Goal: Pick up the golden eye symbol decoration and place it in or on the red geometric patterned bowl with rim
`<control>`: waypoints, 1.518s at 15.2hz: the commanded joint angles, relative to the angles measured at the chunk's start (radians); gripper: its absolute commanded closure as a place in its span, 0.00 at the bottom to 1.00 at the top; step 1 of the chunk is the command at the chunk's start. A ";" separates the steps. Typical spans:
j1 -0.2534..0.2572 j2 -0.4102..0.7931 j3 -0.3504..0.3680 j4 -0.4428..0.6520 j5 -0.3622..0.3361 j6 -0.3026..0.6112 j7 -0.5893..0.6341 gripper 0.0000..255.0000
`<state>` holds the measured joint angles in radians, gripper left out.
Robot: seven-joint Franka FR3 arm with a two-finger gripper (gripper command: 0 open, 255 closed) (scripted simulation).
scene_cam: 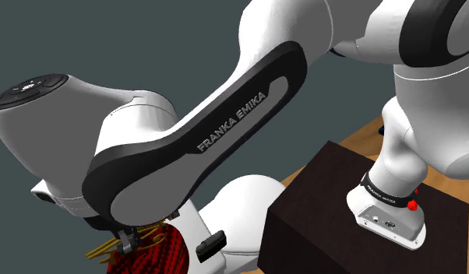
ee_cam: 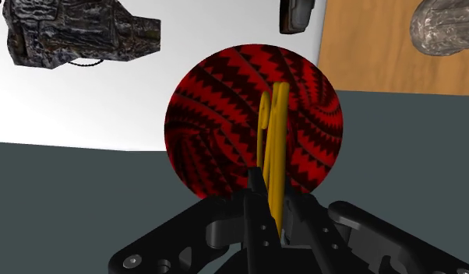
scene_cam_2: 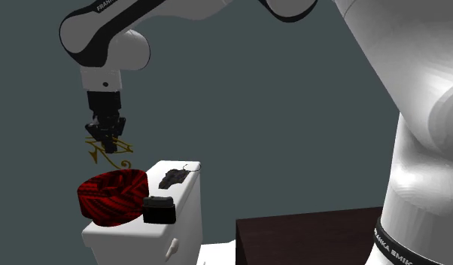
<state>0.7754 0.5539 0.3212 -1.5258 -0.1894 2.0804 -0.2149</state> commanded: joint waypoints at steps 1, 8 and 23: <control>0.000 0.010 -0.002 -0.013 -0.004 0.023 0.002 1.00; 0.003 0.039 -0.009 -0.036 -0.015 0.074 0.009 1.00; -0.003 -0.008 0.001 -0.006 0.002 -0.001 -0.001 0.00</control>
<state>0.7723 0.5564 0.3194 -1.5498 -0.1920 2.1076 -0.2146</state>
